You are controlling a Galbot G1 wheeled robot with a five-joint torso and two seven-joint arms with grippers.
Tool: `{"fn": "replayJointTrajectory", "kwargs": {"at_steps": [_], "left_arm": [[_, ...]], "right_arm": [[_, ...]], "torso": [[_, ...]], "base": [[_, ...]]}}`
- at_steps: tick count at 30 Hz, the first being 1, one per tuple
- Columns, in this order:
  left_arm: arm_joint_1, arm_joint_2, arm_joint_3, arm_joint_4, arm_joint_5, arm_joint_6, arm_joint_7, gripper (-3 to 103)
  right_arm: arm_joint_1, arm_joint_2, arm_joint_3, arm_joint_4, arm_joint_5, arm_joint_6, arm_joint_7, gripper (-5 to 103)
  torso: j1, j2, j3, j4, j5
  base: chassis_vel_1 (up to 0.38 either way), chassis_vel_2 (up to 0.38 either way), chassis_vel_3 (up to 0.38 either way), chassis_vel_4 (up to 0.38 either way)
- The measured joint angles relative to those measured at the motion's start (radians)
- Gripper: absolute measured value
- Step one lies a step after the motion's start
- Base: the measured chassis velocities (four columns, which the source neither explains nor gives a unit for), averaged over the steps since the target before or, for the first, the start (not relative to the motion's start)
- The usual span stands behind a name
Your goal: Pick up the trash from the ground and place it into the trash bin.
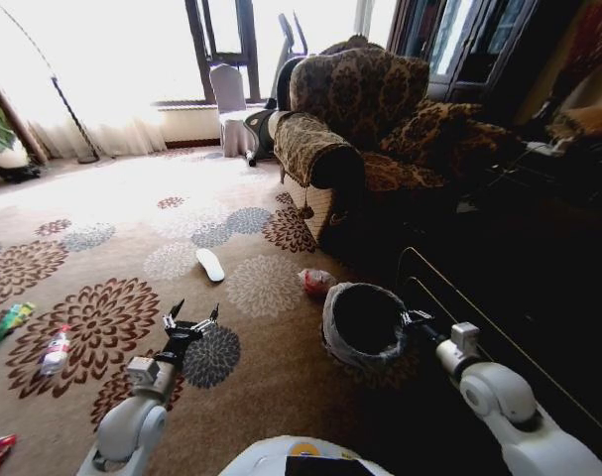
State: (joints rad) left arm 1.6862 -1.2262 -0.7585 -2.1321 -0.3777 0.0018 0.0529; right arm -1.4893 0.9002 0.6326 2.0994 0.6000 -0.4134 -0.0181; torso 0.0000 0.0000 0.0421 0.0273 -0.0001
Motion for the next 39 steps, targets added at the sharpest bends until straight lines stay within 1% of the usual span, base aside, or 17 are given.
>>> {"fn": "replayJointTrajectory", "kwargs": {"at_steps": [7,23,34,35,39], "left_arm": [[0.002,-0.001,-0.005,0.009,-0.004,-0.006,0.003,100],[0.009,-0.016,0.002,-0.003,0.014,-0.008,0.005,100],[0.015,-0.020,0.001,-0.008,0.036,-0.007,0.005,100],[0.015,-0.021,0.001,-0.008,0.041,-0.007,0.005,100],[0.017,-0.023,0.002,-0.008,0.048,-0.007,0.005,100]], "right_arm": [[0.000,0.002,-0.009,-0.002,-0.017,0.001,0.000,3],[0.000,0.005,-0.012,-0.007,-0.030,0.010,0.000,3],[-0.005,0.014,-0.013,-0.006,-0.041,0.017,0.000,3],[-0.006,0.015,-0.013,-0.006,-0.041,0.017,0.000,3],[-0.007,0.017,-0.013,-0.005,-0.043,0.018,0.000,3]], "torso": [[0.000,0.000,0.000,-0.0001,0.0001],[0.000,0.000,0.000,-0.0001,0.0002],[0.000,0.000,0.000,0.0001,0.0003],[0.000,0.000,0.000,0.0001,-0.0005],[0.000,0.000,0.000,0.0002,0.0001]], "base": [[0.000,0.000,0.000,0.000],[0.010,0.009,-0.009,-0.008],[0.117,0.135,-0.115,-0.136],[0.188,0.198,-0.182,-0.190],[0.192,0.197,-0.214,-0.190]]}}
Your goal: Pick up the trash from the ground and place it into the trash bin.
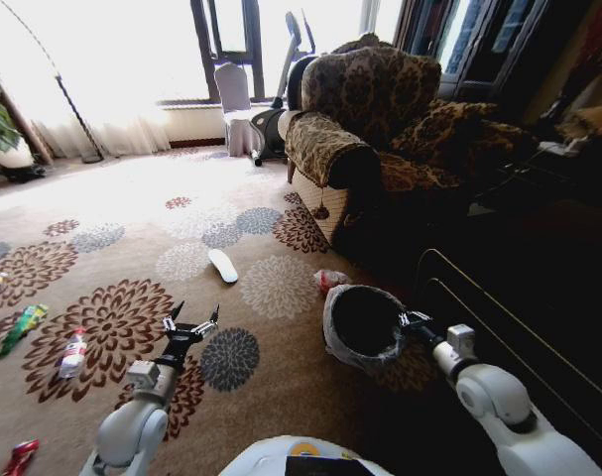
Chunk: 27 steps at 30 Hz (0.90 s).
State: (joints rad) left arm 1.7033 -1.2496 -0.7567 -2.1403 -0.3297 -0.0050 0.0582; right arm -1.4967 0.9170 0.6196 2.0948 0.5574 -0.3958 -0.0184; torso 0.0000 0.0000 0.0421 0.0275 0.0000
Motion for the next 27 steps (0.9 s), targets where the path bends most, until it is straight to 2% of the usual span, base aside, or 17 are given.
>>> {"fn": "replayJointTrajectory", "kwargs": {"at_steps": [20,23,27], "left_arm": [[0.000,-0.005,0.006,0.009,0.019,-0.009,0.005,100],[0.001,-0.005,0.006,0.017,0.019,-0.011,0.008,100],[0.000,-0.005,0.006,0.026,0.019,-0.018,0.010,100]], "right_arm": [[-0.007,0.019,-0.002,-0.002,-0.010,0.012,0.000,3],[-0.007,0.027,-0.002,-0.003,-0.005,0.013,0.000,3],[-0.006,0.037,-0.002,-0.003,0.002,0.013,0.000,3]], "torso": [[0.000,0.000,0.000,-0.0002,0.0001],[0.000,0.000,0.000,-0.0002,-0.0008],[0.000,0.000,0.000,-0.0003,0.0002]], "base": [[0.115,0.106,-0.235,-0.230],[-0.007,0.021,-0.181,-0.219],[-0.092,-0.058,-0.149,-0.156]]}}
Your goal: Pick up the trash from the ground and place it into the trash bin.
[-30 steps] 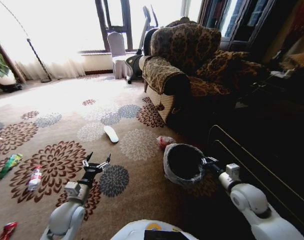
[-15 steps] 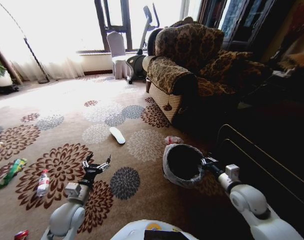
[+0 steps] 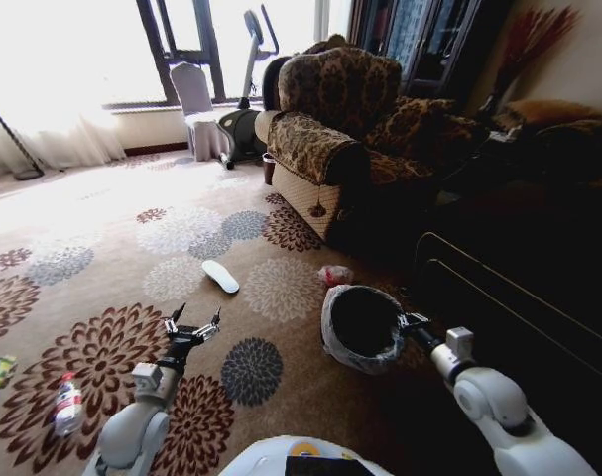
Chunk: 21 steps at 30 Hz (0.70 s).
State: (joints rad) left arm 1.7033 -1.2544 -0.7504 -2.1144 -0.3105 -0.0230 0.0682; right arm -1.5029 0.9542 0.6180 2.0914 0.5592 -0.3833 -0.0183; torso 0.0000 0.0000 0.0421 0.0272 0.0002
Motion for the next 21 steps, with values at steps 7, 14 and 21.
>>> {"fn": "replayJointTrajectory", "kwargs": {"at_steps": [7,14,21], "left_arm": [[-0.002,0.001,0.001,0.008,-0.001,-0.004,0.007,100],[-0.003,0.002,-0.001,0.021,-0.020,-0.024,0.021,100],[-0.004,0.004,-0.004,0.040,-0.034,-0.032,0.034,100]], "right_arm": [[-0.002,0.013,0.001,0.000,0.000,0.001,0.000,3],[-0.001,0.022,0.004,-0.008,-0.003,0.021,0.001,3],[0.004,0.019,0.003,-0.014,-0.005,0.017,0.001,3]], "torso": [[0.000,0.000,0.000,-0.0002,0.0000],[0.000,0.000,0.000,-0.0004,-0.0003],[0.000,0.000,0.000,0.0006,-0.0003]], "base": [[-0.137,-0.135,-0.106,-0.102],[-0.099,-0.112,-0.117,-0.100],[-0.022,-0.026,-0.033,-0.030]]}}
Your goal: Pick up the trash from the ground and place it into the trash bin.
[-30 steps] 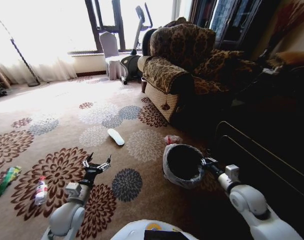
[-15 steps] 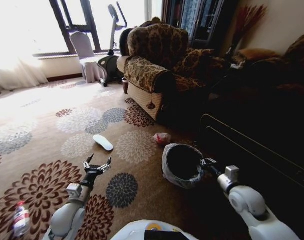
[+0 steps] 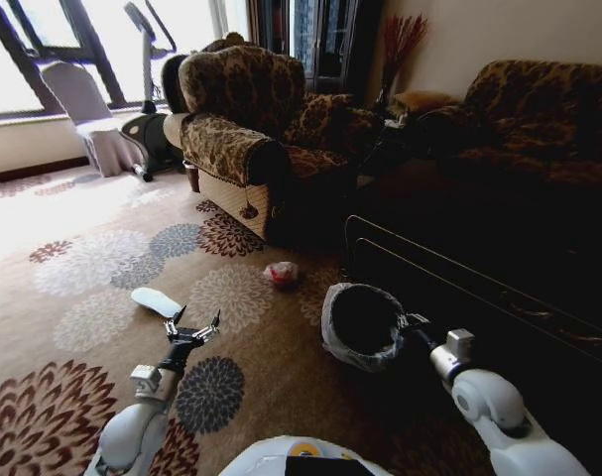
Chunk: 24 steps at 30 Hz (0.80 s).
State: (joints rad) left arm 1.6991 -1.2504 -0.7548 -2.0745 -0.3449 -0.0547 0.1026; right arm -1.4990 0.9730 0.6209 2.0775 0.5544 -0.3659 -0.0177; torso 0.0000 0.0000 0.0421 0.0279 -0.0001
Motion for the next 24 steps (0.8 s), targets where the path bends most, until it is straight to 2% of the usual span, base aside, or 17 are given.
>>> {"fn": "replayJointTrajectory", "kwargs": {"at_steps": [9,24], "left_arm": [[-0.010,0.013,0.000,0.025,-0.018,0.000,0.011,100],[-0.019,0.020,0.010,0.035,-0.016,0.005,0.020,100]], "right_arm": [[0.001,0.007,-0.006,-0.004,-0.011,-0.002,-0.001,3],[-0.011,0.020,-0.001,0.011,-0.022,-0.006,-0.001,3]], "torso": [[0.000,0.000,0.000,-0.0008,0.0000],[0.000,0.000,0.000,-0.0006,0.0002]], "base": [[-0.041,0.048,0.036,-0.057],[-0.168,0.166,0.159,-0.157]]}}
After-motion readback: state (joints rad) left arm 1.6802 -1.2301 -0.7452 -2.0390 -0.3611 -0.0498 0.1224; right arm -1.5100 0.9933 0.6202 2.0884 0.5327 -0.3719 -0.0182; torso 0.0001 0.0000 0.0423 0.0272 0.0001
